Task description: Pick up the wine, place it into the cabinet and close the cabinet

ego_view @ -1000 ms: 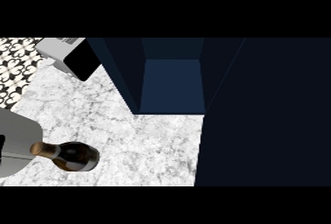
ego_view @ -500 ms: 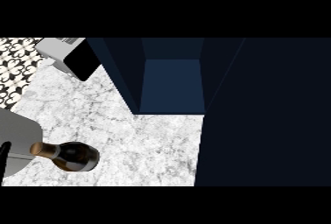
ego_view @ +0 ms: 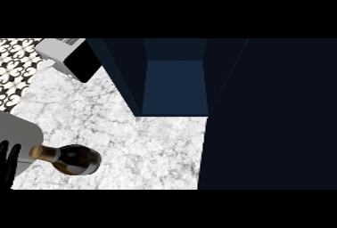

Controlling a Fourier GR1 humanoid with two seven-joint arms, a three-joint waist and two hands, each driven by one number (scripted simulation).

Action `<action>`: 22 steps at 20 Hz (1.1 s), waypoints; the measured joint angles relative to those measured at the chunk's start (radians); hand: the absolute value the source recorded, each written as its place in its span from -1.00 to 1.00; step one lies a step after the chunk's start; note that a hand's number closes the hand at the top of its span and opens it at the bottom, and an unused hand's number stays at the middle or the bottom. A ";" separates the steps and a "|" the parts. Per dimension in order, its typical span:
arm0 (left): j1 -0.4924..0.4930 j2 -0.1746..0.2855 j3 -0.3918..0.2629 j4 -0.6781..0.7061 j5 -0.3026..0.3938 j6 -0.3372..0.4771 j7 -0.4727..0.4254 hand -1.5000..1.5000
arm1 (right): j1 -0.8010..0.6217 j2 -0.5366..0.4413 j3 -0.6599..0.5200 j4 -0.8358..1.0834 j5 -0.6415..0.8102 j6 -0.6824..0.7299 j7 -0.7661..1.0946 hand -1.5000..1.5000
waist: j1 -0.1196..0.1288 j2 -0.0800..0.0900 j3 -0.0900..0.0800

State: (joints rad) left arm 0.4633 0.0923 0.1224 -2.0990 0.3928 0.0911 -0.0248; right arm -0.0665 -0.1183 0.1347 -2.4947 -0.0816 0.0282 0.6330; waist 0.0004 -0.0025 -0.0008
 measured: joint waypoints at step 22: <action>-0.146 -0.018 0.086 0.452 -0.037 -0.157 -0.246 -1.00 | 0.006 0.011 -0.048 -0.001 -0.006 0.040 -0.005 -1.00 | -0.005 0.001 0.001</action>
State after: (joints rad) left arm 0.3172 0.0743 0.2084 -1.6467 0.3558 -0.0662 -0.2709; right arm -0.0602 -0.1072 0.0866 -2.4956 -0.0876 0.0685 0.6283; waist -0.0043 -0.0013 -0.0002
